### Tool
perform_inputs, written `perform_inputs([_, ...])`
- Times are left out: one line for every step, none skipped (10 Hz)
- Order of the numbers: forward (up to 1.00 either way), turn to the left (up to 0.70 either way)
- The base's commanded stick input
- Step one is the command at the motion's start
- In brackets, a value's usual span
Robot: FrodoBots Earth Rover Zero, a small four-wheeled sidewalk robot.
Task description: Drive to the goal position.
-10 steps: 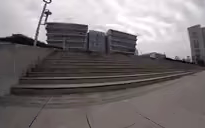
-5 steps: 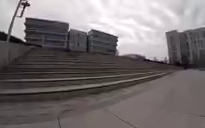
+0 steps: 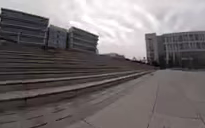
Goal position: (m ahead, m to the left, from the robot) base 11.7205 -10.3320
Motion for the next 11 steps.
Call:
perform_inputs([0.7,0.0])
perform_inputs([0.7,0.0])
perform_inputs([0.7,0.0])
perform_inputs([0.7,0.0])
perform_inputs([0.7,0.0])
perform_inputs([0.7,-0.08])
perform_inputs([0.7,-0.22])
perform_inputs([0.7,-0.35])
perform_inputs([0.7,-0.35])
perform_inputs([0.7,-0.35])
perform_inputs([0.7,-0.35])
